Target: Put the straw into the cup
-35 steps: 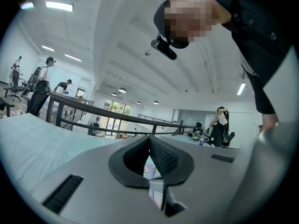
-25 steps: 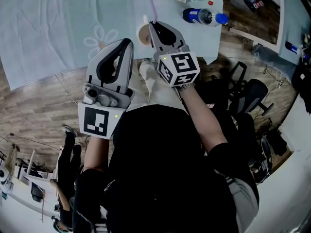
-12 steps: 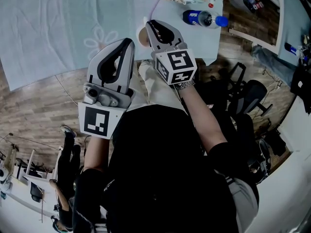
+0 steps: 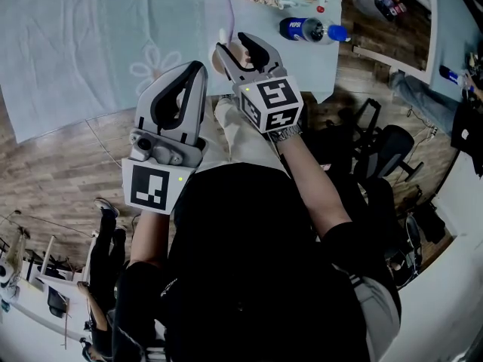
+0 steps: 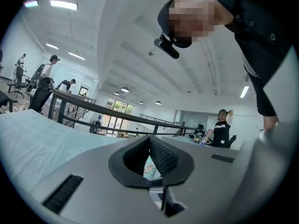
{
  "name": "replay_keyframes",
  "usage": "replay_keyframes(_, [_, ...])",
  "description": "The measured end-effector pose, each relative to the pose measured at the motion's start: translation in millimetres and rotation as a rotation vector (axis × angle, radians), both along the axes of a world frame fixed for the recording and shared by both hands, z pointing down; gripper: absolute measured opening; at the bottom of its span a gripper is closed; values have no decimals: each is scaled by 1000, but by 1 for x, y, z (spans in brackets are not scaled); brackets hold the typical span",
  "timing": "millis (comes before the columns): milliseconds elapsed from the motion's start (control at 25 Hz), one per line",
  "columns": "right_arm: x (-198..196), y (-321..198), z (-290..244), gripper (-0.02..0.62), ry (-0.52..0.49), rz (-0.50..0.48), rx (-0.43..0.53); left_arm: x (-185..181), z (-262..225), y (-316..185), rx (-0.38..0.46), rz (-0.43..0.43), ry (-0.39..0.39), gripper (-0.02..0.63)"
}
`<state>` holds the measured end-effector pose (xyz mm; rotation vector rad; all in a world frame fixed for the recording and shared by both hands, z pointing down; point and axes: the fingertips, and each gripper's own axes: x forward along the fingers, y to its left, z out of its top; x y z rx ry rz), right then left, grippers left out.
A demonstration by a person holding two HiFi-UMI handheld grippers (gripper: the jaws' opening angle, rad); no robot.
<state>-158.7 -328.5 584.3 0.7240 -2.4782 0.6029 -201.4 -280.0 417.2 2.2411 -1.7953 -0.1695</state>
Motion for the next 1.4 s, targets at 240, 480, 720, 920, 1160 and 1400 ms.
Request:
replay_keyframes(240, [10,1,-24,175,-23,20,50,8,-15,7,22,-2,-16,12])
replay_keyframes(480, [25,2,-61,44,-79,59,110,21,-31,17,46,2,-36,14])
replay_keyframes(720, [39,10,-99,9,-135,50,159,38,-49,27,79,3,-52,12])
replay_keyframes(920, [53,20,-135,9,-177,31,214,52,-70,35,118,1,-77,12])
replay_keyframes(1160, [73,35,-177,9,-244,26,264,70,-88,50,151,-12,-91,12])
replay_keyframes(1400, [99,53,-223,9,-315,24,333,89,-110,63,227,-24,-100,12])
